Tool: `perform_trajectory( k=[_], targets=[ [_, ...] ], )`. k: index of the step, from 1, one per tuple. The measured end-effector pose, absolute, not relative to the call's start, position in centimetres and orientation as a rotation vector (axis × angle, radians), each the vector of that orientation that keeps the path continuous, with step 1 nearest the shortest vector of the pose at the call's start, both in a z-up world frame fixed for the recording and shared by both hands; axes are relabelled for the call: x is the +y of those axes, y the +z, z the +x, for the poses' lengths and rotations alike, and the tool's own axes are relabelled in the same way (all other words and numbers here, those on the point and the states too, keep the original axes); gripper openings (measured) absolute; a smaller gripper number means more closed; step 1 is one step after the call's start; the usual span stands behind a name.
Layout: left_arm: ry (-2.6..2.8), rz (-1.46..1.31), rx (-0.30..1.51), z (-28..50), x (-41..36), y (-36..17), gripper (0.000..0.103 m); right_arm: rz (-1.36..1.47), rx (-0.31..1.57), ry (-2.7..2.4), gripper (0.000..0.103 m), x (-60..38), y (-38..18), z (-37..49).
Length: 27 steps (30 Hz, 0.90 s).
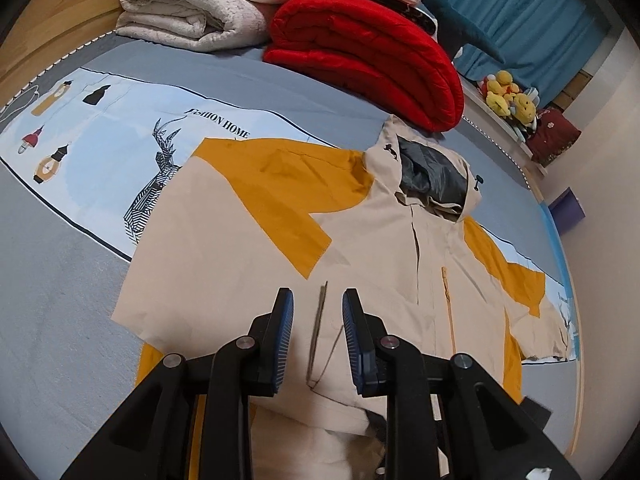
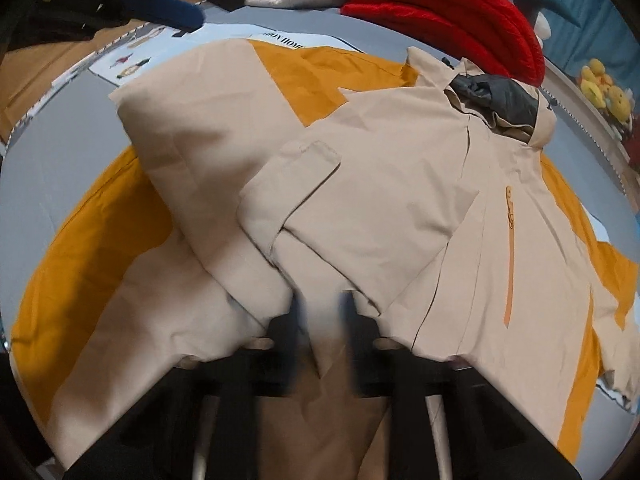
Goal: Fold large clothes
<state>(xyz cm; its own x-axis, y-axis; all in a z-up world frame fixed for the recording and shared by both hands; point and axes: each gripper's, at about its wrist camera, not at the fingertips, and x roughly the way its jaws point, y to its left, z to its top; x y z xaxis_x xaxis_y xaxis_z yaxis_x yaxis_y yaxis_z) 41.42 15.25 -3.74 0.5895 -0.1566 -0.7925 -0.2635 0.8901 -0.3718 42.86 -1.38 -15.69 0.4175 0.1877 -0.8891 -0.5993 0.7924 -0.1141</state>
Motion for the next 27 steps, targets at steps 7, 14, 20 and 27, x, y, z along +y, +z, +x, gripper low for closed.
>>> perform_trajectory(
  k=[7, 14, 20, 27],
  targets=[
    [0.075, -0.505, 0.942, 41.6, 15.9, -3.7, 0.023, -0.082, 0.988, 0.389, 0.004, -6.7, -12.3, 45.7],
    [0.093, -0.514, 0.949, 41.7, 16.7, -4.1, 0.023, 0.314, 0.964, -0.021, 0.005, -16.2, -11.9, 46.3],
    [0.083, -0.526, 0.967, 42.1, 16.3, -4.6, 0.023, 0.508, 1.083, -0.04, 0.02, -19.0, -14.6, 46.9],
    [0.109, -0.532, 0.978, 42.6, 17.0, -5.0, 0.023, 0.728, 1.206, -0.003, 0.046, -21.8, -18.8, 49.2]
  ],
)
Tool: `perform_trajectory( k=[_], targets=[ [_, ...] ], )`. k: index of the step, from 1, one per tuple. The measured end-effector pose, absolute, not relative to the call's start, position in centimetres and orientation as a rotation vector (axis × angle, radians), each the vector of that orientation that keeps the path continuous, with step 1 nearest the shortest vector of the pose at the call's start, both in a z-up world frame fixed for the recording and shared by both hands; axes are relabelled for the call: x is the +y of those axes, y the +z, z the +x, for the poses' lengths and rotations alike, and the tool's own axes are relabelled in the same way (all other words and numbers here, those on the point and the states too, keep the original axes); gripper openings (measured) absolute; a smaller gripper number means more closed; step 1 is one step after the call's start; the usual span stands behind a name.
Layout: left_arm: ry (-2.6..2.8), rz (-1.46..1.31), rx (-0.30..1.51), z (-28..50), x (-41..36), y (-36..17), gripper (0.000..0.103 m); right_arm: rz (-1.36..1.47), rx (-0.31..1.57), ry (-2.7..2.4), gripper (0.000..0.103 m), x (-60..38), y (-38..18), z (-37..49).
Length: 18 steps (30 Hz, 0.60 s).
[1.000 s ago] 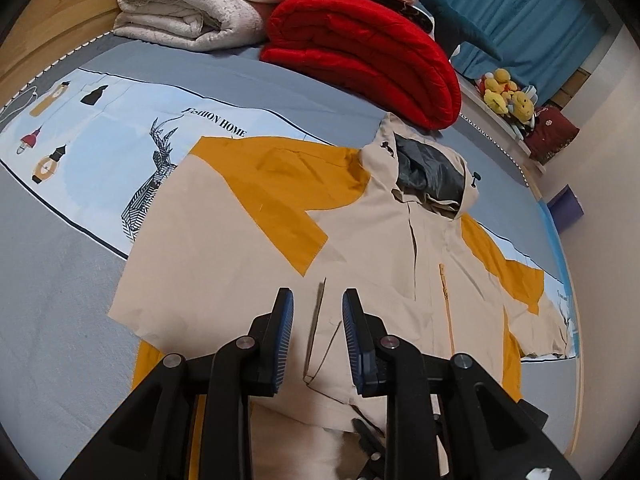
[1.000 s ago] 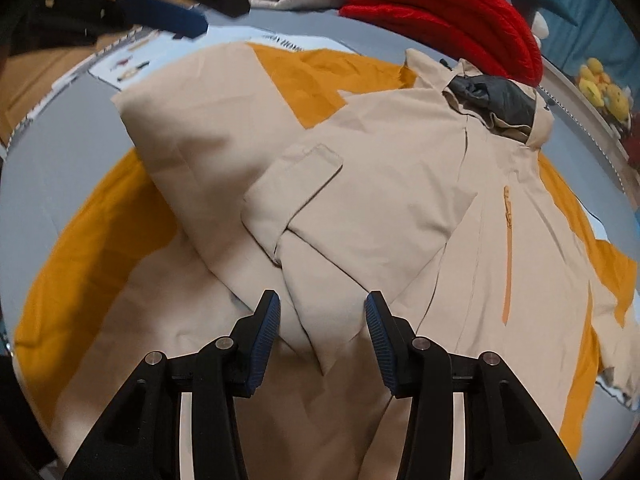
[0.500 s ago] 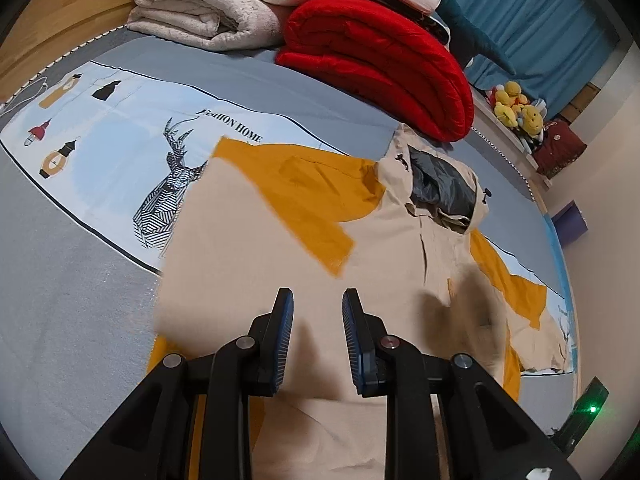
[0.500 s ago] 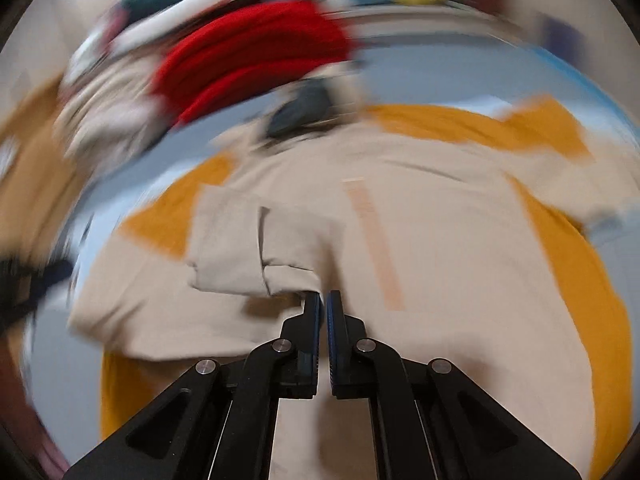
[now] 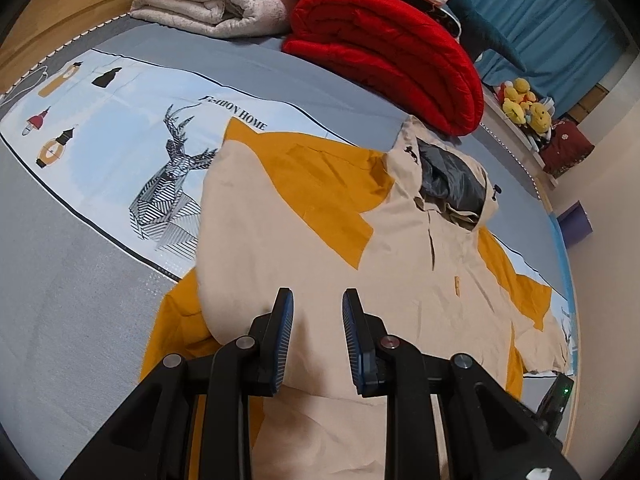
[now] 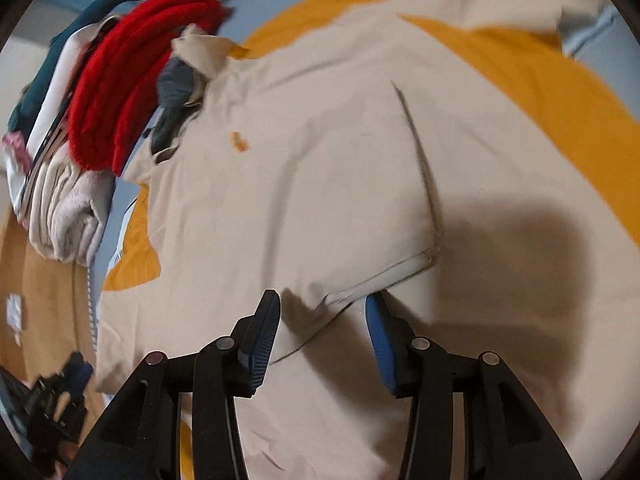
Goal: Fold large clothes
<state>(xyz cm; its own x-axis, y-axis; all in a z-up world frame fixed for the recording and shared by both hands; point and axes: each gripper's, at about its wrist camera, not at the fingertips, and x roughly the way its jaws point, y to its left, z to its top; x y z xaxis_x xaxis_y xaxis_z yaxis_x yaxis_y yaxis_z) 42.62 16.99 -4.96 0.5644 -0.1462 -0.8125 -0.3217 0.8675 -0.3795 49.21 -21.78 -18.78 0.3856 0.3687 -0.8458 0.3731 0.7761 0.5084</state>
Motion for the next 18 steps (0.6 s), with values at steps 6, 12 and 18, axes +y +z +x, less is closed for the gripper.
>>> perform_trajectory(
  k=[6, 12, 18],
  targets=[
    [0.186, -0.54, 0.975, 42.7, 19.8, -5.2, 0.023, 0.795, 1.165, 0.005, 0.015, -23.9, -18.4, 50.5],
    [0.213, -0.541, 0.996, 43.1, 21.0, -6.3, 0.023, 0.63, 0.919, 0.086, 0.01, -25.8, -10.8, 52.5],
    [0.143, -0.51, 1.073, 44.3, 18.5, -8.4, 0.023, 0.396, 0.932, -0.048, 0.01, -29.3, -8.9, 54.7]
  ],
)
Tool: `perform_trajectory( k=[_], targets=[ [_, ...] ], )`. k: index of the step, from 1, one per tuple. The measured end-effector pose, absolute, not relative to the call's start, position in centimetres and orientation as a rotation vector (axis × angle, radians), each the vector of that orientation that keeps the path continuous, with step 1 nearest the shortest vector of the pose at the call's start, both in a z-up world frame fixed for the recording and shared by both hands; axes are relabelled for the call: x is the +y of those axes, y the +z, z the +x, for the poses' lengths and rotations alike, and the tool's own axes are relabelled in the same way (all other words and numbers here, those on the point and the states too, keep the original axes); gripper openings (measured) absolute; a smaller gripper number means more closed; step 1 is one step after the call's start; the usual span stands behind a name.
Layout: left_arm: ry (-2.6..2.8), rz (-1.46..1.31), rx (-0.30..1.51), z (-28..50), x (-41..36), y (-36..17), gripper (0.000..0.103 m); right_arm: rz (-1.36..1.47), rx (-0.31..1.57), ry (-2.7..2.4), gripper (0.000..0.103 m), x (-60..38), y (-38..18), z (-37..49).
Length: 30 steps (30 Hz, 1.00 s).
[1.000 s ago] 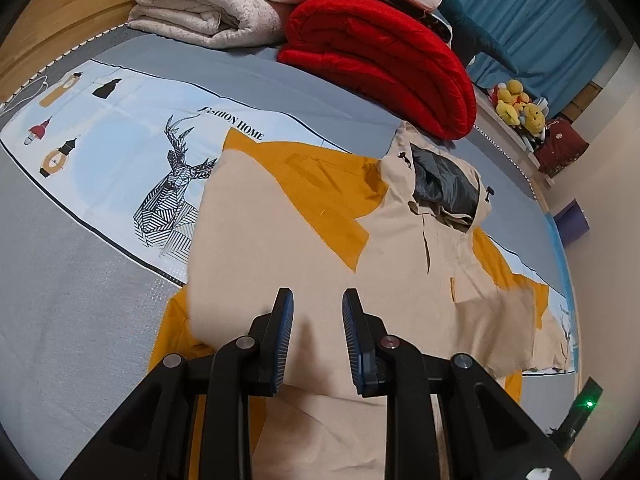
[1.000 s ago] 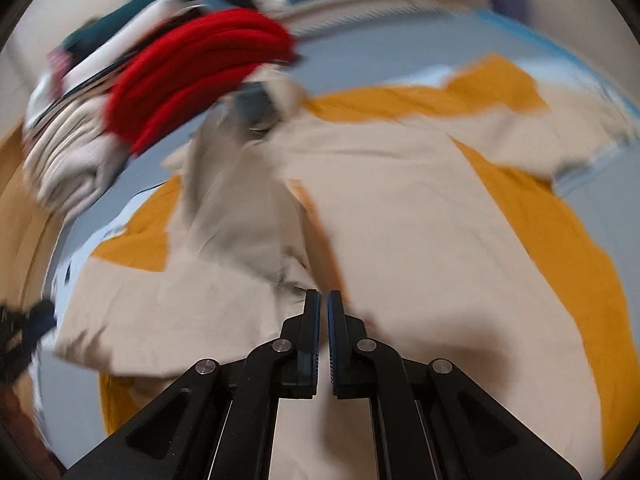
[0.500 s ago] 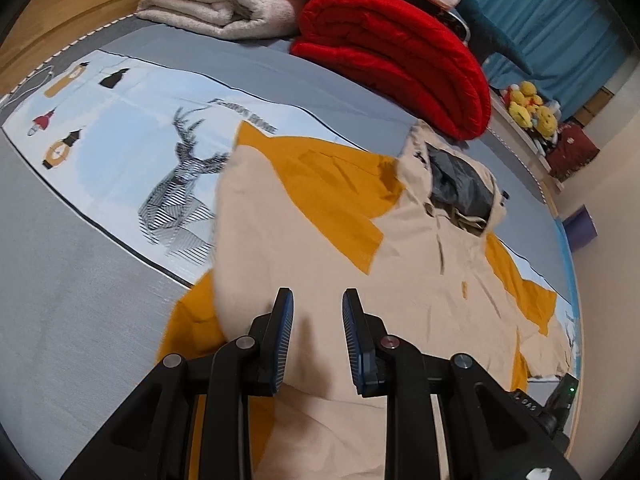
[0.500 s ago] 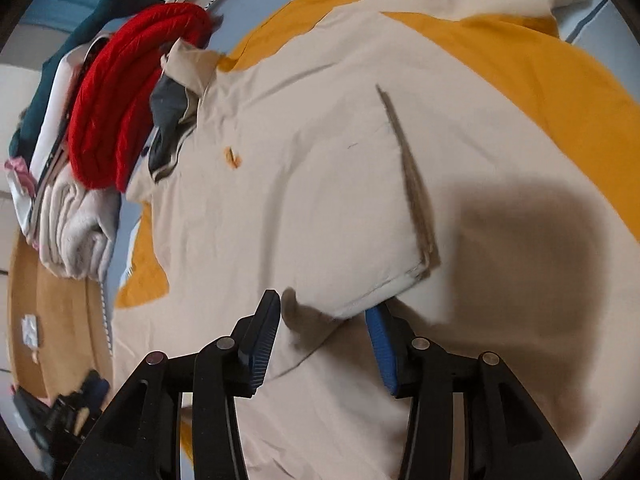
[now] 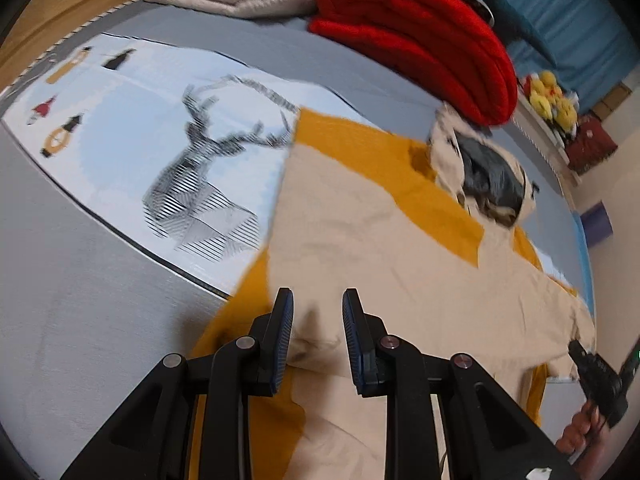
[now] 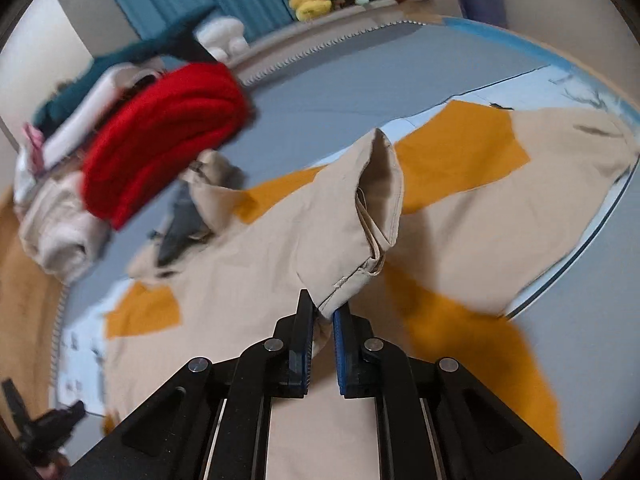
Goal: Fold large clothes
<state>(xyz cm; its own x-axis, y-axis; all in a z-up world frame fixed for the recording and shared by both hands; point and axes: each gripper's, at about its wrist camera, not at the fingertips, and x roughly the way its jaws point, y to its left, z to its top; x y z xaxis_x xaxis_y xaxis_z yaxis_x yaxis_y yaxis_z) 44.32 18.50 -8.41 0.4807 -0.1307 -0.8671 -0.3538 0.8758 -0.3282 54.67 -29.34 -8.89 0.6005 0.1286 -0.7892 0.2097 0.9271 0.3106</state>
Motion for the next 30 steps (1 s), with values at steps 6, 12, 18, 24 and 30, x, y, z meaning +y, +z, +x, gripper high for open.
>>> perform_trajectory(
  k=[6, 12, 18, 24, 30],
  targets=[
    [0.131, -0.353, 1.228, 45.8, 15.9, -12.2, 0.023, 0.342, 1.065, -0.051, 0.019, -30.3, -11.6, 55.7],
    [0.193, -0.323, 1.315, 45.7, 16.0, -15.1, 0.023, 0.294, 1.066, -0.115, 0.035, -30.4, -11.8, 56.0],
    [0.201, -0.292, 1.327, 45.8, 15.9, -14.8, 0.024, 0.17, 1.062, -0.164, 0.038, -29.9, -11.4, 56.4],
    [0.201, -0.293, 1.33, 46.0, 16.2, -14.8, 0.024, 0.134, 1.065, -0.196, 0.038, -30.7, -11.3, 56.5],
    [0.201, -0.276, 1.279, 46.5, 15.2, -13.3, 0.024, 0.134, 1.048, -0.199, 0.038, -30.8, -11.1, 56.5]
  ],
)
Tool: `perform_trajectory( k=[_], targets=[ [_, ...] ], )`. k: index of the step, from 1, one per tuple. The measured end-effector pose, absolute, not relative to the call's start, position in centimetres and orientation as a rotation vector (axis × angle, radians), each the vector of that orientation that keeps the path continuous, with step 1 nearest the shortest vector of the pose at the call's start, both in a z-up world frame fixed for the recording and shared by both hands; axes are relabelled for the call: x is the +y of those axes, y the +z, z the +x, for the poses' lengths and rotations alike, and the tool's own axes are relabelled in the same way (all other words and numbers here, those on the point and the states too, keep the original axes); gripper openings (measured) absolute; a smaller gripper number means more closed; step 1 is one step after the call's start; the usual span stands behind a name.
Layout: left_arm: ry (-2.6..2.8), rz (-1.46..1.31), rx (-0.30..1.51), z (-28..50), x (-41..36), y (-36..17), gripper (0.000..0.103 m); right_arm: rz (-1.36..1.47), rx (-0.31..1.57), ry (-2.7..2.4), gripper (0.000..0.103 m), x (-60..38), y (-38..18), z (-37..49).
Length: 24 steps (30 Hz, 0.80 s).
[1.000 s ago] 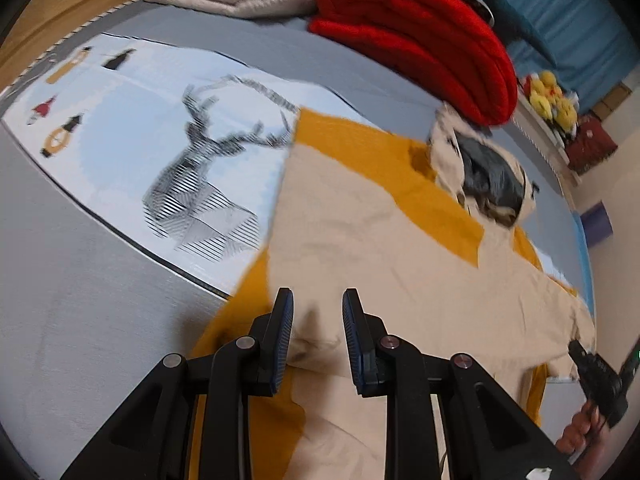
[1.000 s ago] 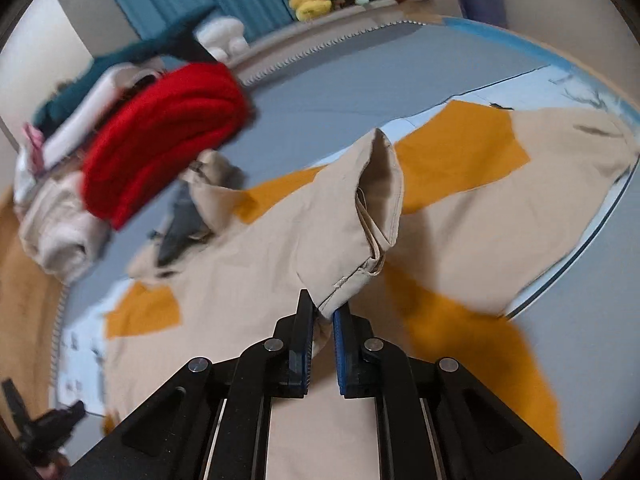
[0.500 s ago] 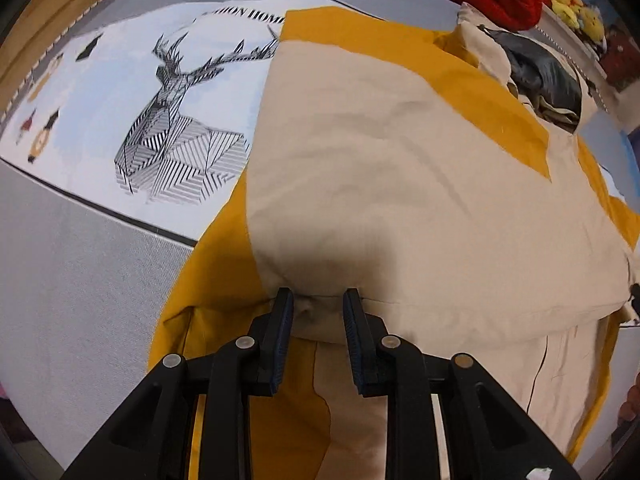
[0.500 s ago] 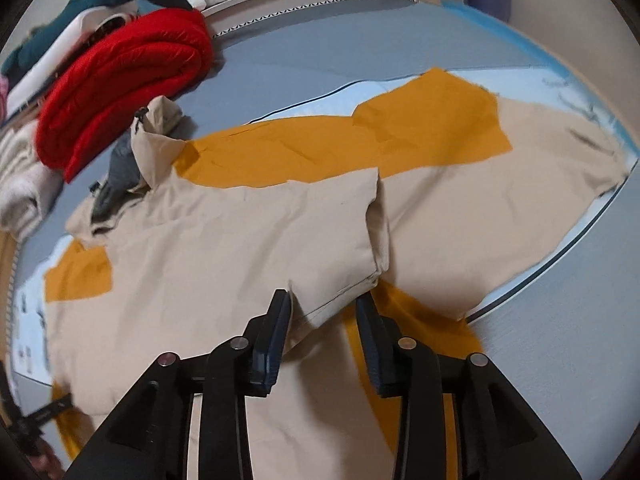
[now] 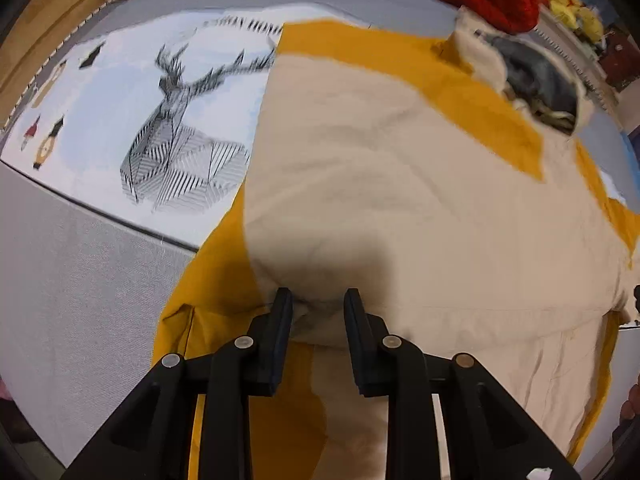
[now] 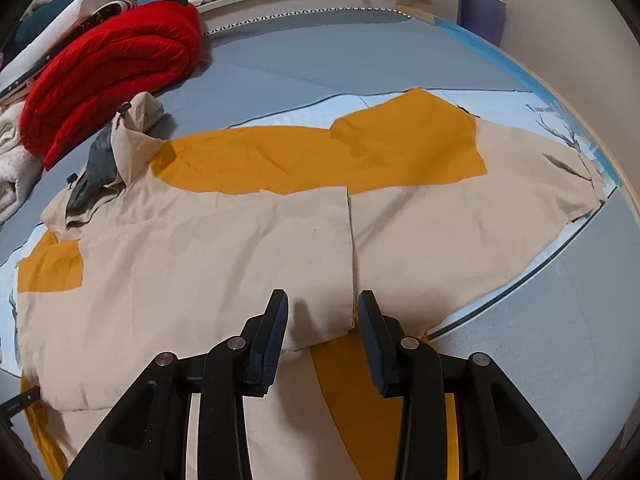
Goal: Fold large clothes
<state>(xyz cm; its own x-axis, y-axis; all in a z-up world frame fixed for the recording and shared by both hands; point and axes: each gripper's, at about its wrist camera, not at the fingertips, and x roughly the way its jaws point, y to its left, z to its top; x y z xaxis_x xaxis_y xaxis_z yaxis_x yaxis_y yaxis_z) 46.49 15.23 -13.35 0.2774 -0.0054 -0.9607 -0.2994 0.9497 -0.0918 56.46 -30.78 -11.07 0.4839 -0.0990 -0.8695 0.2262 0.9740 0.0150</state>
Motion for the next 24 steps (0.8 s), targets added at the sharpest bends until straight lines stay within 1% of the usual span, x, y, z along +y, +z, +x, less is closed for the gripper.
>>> perform_trajectory(
  k=[2, 4, 6, 8, 10, 12, 15, 18, 24],
  targets=[
    [0.172, -0.27, 1.244, 46.8, 14.3, -12.2, 0.024, 0.149, 1.025, -0.161, 0.038, -30.6, -10.8, 56.5],
    [0.14, -0.264, 1.229, 46.9, 13.5, -12.0, 0.027, 0.21, 1.026, -0.078, 0.038, -30.6, -11.3, 56.7],
    [0.129, -0.275, 1.264, 47.0, 12.9, -12.8, 0.029, 0.302, 1.104, -0.025, 0.038, -31.2, -13.4, 57.3],
    [0.144, -0.275, 1.327, 47.0, 13.0, -14.2, 0.029, 0.305, 1.208, -0.029, 0.038, -31.5, -16.1, 57.7],
    [0.184, -0.221, 1.345, 46.8, 12.4, -14.6, 0.029, 0.326, 1.208, -0.031, 0.038, -31.9, -16.5, 57.4],
    [0.175, -0.185, 1.301, 46.8, 11.2, -13.5, 0.029, 0.321, 1.195, -0.031, 0.038, -31.8, -15.8, 57.3],
    [0.144, -0.139, 1.227, 46.6, 9.3, -11.3, 0.029, 0.285, 1.121, -0.046, 0.038, -32.0, -13.6, 57.0],
    [0.122, -0.089, 1.196, 46.3, 7.9, -9.9, 0.029, 0.256, 1.04, -0.068, 0.038, -33.2, -11.2, 56.6],
    [0.087, -0.089, 1.193, 45.7, 6.7, -9.8, 0.029, 0.238, 0.987, -0.1, 0.038, -36.1, -8.9, 56.2]
  ],
)
